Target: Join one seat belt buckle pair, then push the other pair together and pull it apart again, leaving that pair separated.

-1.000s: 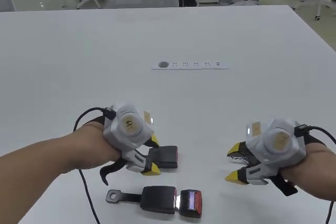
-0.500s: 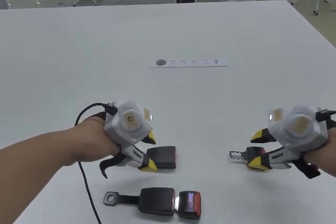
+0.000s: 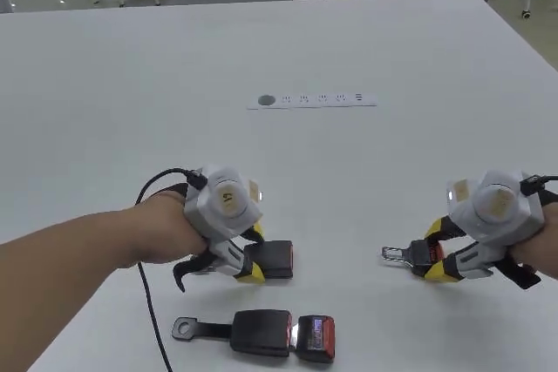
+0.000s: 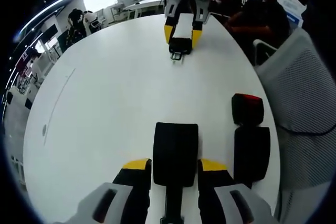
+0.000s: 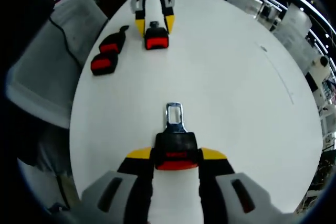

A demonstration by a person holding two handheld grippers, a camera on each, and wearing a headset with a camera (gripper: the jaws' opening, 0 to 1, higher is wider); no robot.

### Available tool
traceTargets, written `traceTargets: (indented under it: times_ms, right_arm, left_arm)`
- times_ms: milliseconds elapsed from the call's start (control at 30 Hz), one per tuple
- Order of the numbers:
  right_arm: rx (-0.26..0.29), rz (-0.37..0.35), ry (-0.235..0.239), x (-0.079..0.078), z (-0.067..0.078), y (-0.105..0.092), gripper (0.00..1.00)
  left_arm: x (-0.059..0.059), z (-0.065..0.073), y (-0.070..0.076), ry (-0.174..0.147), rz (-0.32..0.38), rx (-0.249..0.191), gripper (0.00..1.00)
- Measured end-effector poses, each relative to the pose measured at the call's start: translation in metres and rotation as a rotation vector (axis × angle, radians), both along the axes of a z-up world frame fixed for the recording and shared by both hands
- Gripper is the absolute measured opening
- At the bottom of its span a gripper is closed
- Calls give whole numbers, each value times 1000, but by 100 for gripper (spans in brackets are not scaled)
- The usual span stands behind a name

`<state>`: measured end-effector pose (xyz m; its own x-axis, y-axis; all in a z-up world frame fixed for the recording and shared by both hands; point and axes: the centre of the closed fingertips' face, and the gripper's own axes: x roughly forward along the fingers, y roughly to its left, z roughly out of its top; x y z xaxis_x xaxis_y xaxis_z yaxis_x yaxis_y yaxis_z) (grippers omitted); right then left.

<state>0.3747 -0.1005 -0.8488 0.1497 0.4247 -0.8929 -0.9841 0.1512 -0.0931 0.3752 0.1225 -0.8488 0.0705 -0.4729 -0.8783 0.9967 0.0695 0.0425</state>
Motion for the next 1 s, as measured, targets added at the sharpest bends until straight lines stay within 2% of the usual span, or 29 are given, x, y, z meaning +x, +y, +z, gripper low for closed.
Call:
traceTargets:
  times_ms: [100,233,333,600,767,1000]
  right_arm:
    - [-19,38,15,0,-1,-1,31]
    - [-26,44,32,0,-2,0,31]
    - [-28,47,32,0,-2,0,31]
    - [-44,56,21,-1,-2,3,31]
    - [-37,53,16,-1,-2,10,31]
    - [-13,50,6,-2,-2,31,31]
  left_arm:
    - [0,-2,2,-16,-6,14,33]
    - [1,-2,3,-10,20,9,33]
    - [0,-4,3,-37,-35,30,33]
    - [0,-6,2,-55,-59,73,33]
    - [0,-6,4,-53,-46,63,33]
    - [1,-6,4,-49,-46,41,32]
